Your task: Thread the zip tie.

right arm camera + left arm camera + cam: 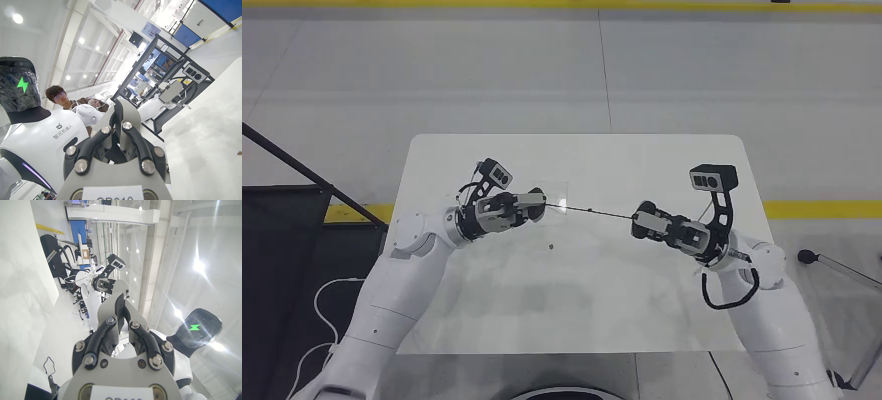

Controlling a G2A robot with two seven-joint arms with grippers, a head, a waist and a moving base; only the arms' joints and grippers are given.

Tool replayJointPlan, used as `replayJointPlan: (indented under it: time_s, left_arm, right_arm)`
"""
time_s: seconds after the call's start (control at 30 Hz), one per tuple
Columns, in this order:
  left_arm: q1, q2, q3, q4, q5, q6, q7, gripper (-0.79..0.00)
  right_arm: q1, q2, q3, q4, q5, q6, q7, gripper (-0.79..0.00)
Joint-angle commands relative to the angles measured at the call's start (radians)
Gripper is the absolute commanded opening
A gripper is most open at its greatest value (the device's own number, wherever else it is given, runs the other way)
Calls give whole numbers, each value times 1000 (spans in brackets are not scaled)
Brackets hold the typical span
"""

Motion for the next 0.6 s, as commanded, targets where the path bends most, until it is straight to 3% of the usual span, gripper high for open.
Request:
replayJointPlan:
  time_s: [0.0, 0.1, 0.13, 0.17, 0.2, 0.57]
  left_arm:
    - [0, 0, 0, 1, 0, 0, -1, -785]
    - [0, -1, 0, 1, -2, -2, -6, -785]
    - [-1, -1, 2, -1, -3, -1, -11, -668]
    - [-3, -2, 4, -2, -3, 0, -16, -517]
    - [-4, -2, 7, -3, -1, 2, -19, -18]
    - [4, 1, -19, -32, 54, -32, 55, 0]
  right_arm:
    - [2, 0, -3, 2, -1, 2, 2, -785]
    - [7, 0, -13, 7, -9, 13, 13, -785]
    - [10, 0, -19, 8, -19, 17, 17, -785]
    - [14, 0, -25, 9, -30, 20, 19, -785]
    - [18, -1, -32, 8, -43, 22, 21, -785]
    - [81, 2, -45, -53, -241, 25, -37, -785]
